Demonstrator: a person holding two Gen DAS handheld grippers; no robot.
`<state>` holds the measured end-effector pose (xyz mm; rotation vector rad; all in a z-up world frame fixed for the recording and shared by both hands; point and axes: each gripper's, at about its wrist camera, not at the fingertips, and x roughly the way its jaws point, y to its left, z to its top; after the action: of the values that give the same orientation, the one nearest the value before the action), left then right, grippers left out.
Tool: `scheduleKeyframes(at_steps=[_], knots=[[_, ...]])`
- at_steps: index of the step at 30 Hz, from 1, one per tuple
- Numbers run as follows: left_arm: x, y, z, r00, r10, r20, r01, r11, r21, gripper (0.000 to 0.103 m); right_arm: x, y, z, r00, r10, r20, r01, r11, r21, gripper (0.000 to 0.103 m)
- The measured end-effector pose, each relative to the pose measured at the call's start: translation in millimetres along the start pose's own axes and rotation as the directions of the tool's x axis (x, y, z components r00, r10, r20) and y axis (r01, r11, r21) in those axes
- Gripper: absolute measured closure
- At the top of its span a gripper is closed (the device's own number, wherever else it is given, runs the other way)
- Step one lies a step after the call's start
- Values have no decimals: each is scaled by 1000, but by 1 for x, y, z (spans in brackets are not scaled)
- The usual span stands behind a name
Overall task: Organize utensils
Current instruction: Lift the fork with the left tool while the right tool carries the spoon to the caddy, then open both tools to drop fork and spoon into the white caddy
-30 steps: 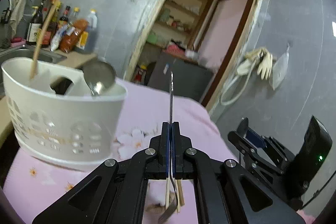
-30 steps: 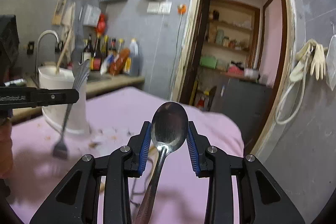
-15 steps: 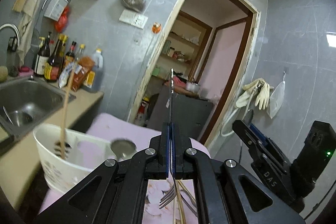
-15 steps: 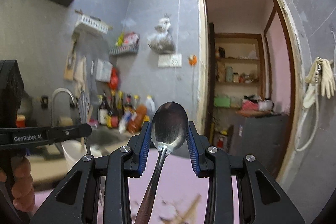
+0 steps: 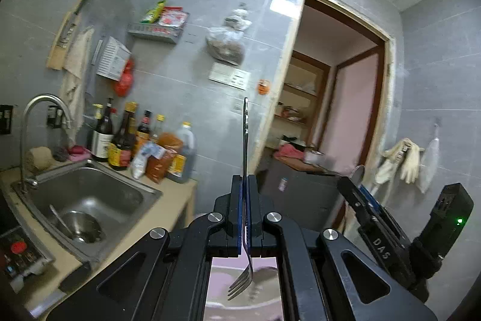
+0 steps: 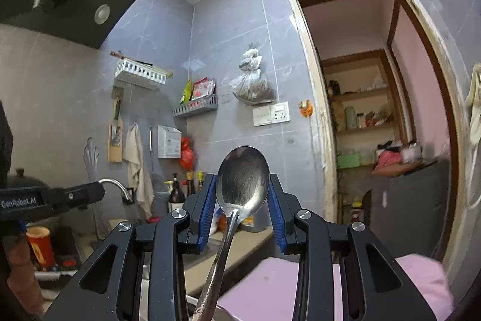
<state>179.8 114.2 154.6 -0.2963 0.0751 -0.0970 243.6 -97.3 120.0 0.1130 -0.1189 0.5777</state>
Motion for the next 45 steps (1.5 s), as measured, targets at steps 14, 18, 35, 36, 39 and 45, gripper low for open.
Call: scheduleKeyframes(at_steps=[14, 18, 35, 36, 39, 45], knots=[[31, 40, -39, 992, 125, -25, -126, 991, -47, 103, 35, 13, -61, 996, -30, -84, 27, 999, -37, 72], [41, 42, -52, 990, 132, -53, -135, 990, -51, 103, 38, 10, -75, 992, -51, -118, 46, 998, -43, 72], [59, 48, -87, 963, 98, -251, -120, 990, -75, 103, 36, 4, -96, 964, -25, -265, 12, 999, -53, 71], [58, 49, -87, 962, 97, -255, -120, 990, -77, 102, 36, 5, -96, 963, -22, -268, 8, 999, -52, 71], [56, 49, -86, 964, 95, -247, -117, 990, -75, 100, 36, 6, -96, 962, -11, -271, -3, 999, -52, 70], [45, 44, -77, 973, 82, -215, -99, 993, -70, 92, 30, 3, -92, 969, -7, -247, 1, 1000, -28, 64]])
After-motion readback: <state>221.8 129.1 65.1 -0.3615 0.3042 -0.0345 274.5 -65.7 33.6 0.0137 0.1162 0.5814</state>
